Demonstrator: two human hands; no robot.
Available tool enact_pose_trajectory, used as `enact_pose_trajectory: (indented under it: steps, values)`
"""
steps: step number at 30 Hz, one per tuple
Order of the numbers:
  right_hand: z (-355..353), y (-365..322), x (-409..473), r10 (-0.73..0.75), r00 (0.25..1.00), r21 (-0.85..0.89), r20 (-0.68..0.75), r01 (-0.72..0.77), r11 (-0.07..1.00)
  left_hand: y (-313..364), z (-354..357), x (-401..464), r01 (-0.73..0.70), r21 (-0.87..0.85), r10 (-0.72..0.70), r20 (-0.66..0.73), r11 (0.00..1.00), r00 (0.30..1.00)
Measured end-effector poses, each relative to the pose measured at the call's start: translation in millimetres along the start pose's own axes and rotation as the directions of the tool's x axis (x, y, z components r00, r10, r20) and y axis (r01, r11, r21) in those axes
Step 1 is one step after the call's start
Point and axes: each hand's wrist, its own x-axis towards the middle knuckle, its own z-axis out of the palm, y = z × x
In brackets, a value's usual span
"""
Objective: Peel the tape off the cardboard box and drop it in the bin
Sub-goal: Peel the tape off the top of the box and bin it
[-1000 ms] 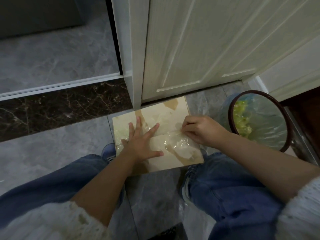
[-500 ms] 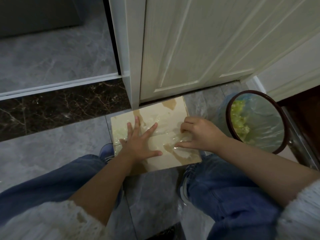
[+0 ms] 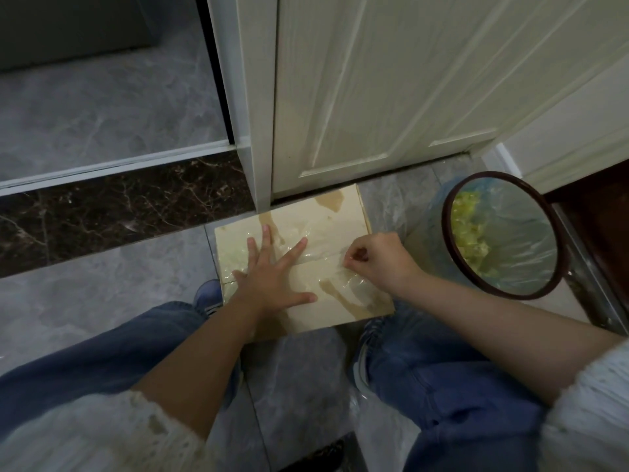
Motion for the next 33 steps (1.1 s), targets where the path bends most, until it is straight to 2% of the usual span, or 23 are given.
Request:
enact_pose_trajectory:
  steps: [2, 3, 4, 6, 8, 11, 13, 16, 18, 25, 26, 29, 33]
  values:
    - [-6, -3, -2, 0.121, 0.992, 0.120, 0.027, -0.123, 0.985, 1, -1, -1, 0.004, 0.001, -0.004, 0.000, 1.000, 1.000]
    - [-8, -5, -3, 0.195, 0.979, 0.250, 0.057, -0.204, 0.947, 1, 0, -1, 0.004, 0.001, -0.004, 0.001, 1.000, 1.000]
    - [-11, -7, -3, 0.278, 0.956, 0.422, 0.096, -0.292, 0.858, 1, 0, 0, 0.001, -0.002, -0.001, 0.000, 1.000, 1.000]
    - [-18, -13, 0, 0.409, 0.889, 0.691, 0.206, -0.428, 0.582, 1, 1, -1, -0.003, -0.007, 0.003, -0.003, 1.000, 1.000]
    - [-24, -16, 6, 0.456, 0.851, 0.755, 0.260, -0.474, 0.454, 0, 2, 0, -0.006, -0.001, 0.006, -0.007, 1.000, 1.000]
    - [-31, -21, 8, 0.454, 0.846, 0.820, 0.279, -0.456, 0.346, 0, 1, 0, -0.001, -0.007, 0.001, -0.008, 1.000, 1.000]
    - [-37, -22, 8, 0.451, 0.854, 0.842, 0.259, -0.428, 0.328, -1, 1, -1, -0.003, -0.010, 0.003, -0.010, 1.000, 1.000]
    - [-44, -19, 11, 0.482, 0.852, 0.816, 0.202, -0.419, 0.398, -1, 1, -1, -0.015, -0.004, 0.015, -0.004, 1.000, 1.000]
    - [-44, -19, 14, 0.479, 0.858, 0.838, 0.187, -0.394, 0.378, 1, 0, -1, -0.016, 0.002, 0.016, -0.002, 1.000, 1.000]
    - [-45, -21, 19, 0.463, 0.854, 0.952, 0.238, -0.298, 0.061, 7, -3, -2, -0.007, 0.009, 0.007, 0.010, 1.000, 1.000]
    - [-44, -20, 19, 0.454, 0.859, 0.951, 0.235, -0.299, 0.073, 7, -3, -2, -0.006, 0.006, 0.006, 0.012, 1.000, 1.000]
    - [-39, -14, 21, 0.472, 0.864, 0.920, 0.173, -0.314, 0.236, 6, -2, -2, -0.004, 0.010, 0.004, 0.009, 1.000, 1.000]
    - [-37, -7, 26, 0.487, 0.865, 0.929, 0.117, -0.269, 0.253, 4, 0, 0, -0.010, 0.018, 0.010, 0.005, 1.000, 1.000]
